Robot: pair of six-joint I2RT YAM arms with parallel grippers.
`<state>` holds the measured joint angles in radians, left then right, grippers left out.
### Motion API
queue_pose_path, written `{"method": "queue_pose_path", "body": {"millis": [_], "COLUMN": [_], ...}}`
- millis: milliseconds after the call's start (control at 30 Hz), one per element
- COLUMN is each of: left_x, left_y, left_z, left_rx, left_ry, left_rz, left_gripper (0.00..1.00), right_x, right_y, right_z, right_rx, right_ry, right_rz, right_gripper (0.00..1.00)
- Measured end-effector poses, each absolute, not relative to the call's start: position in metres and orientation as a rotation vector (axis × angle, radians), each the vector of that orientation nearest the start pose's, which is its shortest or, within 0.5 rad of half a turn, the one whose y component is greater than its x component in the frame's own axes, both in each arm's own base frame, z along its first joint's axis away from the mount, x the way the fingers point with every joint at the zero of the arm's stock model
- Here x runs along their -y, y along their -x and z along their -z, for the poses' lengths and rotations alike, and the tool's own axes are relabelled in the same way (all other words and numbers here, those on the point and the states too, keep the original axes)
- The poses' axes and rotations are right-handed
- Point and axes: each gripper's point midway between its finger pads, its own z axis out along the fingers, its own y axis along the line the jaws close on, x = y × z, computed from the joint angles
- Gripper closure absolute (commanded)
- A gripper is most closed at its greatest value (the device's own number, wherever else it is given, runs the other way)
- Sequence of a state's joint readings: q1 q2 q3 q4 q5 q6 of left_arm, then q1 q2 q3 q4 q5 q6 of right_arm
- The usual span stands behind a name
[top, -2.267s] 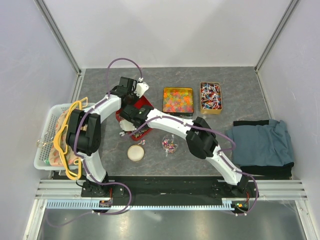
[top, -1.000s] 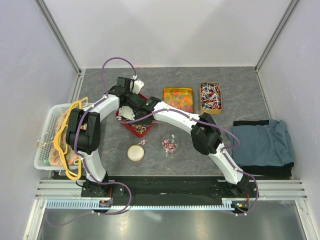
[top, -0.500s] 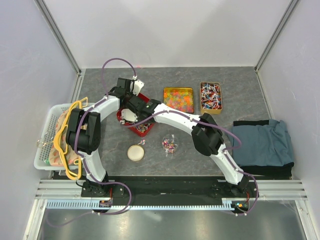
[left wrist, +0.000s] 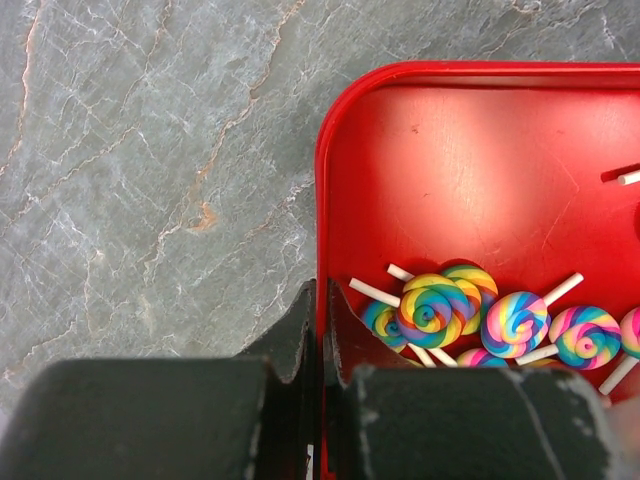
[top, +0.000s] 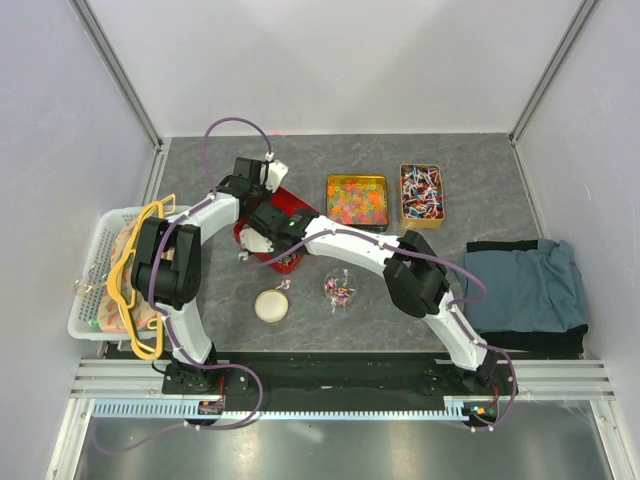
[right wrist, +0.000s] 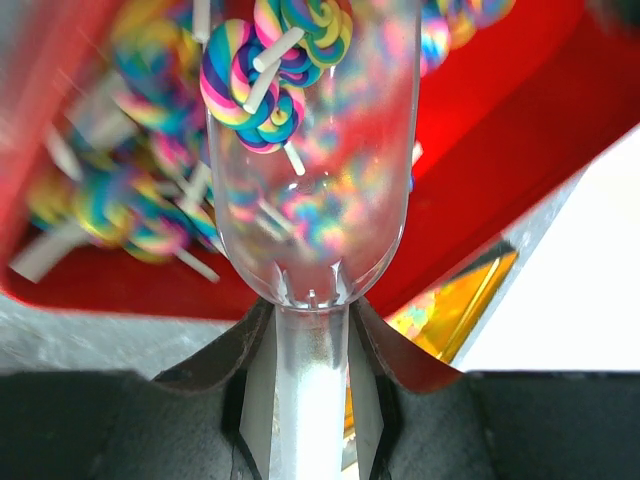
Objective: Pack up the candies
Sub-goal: Scoop the fake candies from the storage box.
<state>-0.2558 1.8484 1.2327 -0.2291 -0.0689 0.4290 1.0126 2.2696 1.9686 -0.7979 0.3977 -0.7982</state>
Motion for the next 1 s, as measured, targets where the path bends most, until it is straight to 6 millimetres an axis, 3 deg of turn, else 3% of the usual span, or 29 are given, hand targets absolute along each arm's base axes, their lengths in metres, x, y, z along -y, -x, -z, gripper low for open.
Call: {"method": "queue_pose_path", "body": {"millis": [267,633,833,1000], "left_x": [0.083,0.077,0.076,0.084], "left_y": [-0.451,-0.448,-0.447,-0.450], "left_z": [-0.062,-0.062,-0.062,-0.065], "left_rx": [-2.310,-2.325,-2.331,-2.302], "left_ry": [-0.770,-0.747,-0.744,-0.749], "left_rz": [-0.168,-0.158,-0.142,-0.128], "left_gripper": [0.98,0.98,0.98,0.98], "right_x": [-0.423,-0.426,-0.429,-0.418], "right_y": [-0.348,-0.346,-0.336,-0.341], "right_z": [-0.080,-0.073,-0.073,-0.074], "right_rx": [-1.662,-1.787,-1.926,-1.989], "right_ry": [1.950,1.851,1.746,1.740], "right_rz": [0.511,0.436,0.193,-0.016], "right_gripper": [1.00,1.00,1.00,1.00]}}
